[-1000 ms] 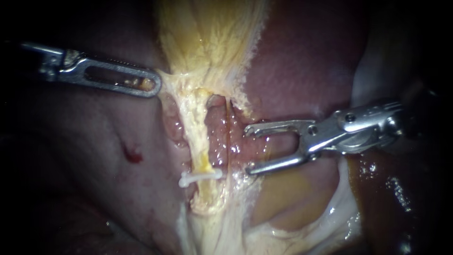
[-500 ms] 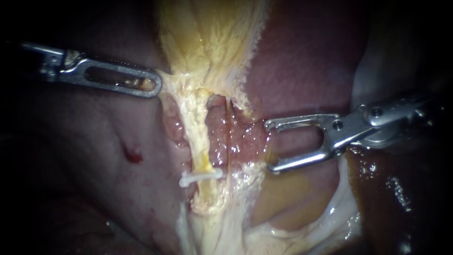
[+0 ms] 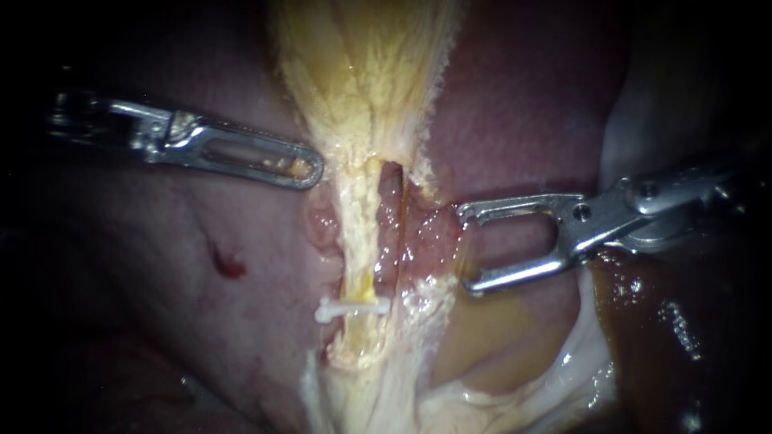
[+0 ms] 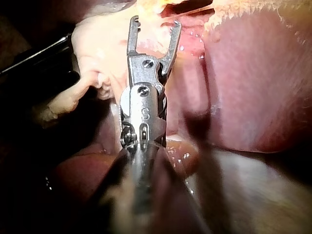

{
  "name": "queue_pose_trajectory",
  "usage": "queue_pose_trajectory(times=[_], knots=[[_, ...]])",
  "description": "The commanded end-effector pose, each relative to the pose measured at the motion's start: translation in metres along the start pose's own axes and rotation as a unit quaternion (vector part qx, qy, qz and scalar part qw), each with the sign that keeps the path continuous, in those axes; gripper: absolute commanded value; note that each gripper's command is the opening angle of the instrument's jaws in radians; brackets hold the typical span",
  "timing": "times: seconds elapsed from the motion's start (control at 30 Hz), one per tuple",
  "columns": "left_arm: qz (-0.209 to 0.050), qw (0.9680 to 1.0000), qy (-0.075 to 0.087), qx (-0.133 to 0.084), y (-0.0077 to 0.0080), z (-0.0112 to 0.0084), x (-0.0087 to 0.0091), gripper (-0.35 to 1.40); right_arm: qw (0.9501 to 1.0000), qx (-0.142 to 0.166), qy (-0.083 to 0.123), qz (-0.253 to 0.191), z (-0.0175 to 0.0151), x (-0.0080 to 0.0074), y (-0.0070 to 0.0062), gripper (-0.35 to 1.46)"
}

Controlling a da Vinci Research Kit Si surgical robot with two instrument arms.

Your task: Going back first clip left tube

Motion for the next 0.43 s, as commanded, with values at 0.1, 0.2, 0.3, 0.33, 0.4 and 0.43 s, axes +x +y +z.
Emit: queue_pose_trajectory(times=[0.1,0.2,0.3,0.33,0.4,0.43], knots=[[0.002,1.0000,0.002,-0.003,0.0005,0.0003,0.0003,-0.35,1.0000,0.000,0.000,0.000,0.0000,0.0000,0.0000,0.50],[0.001,1.0000,0.002,-0.003,0.0004,0.0002,0.0003,-0.35,1.0000,0.000,0.000,0.000,0.0000,0.0000,0.0000,0.50],[0.001,1.0000,0.003,-0.003,0.0002,0.0001,0.0002,-0.35,1.0000,0.000,0.000,0.000,-0.0001,0.0001,0.0000,0.50],[0.001,1.0000,0.003,-0.003,0.0002,0.0000,0.0001,-0.35,1.0000,0.000,0.000,0.000,-0.0001,0.0001,0.0000,0.50],[0.001,1.0000,0.003,-0.003,0.0002,0.0000,0.0001,-0.35,1.0000,0.000,0.000,0.000,-0.0001,0.0001,0.0000,0.50],[0.001,1.0000,0.003,-0.003,0.0002,0.0000,0.0001,-0.35,1.0000,0.000,0.000,0.000,-0.0001,0.0001,0.0000,0.50]])
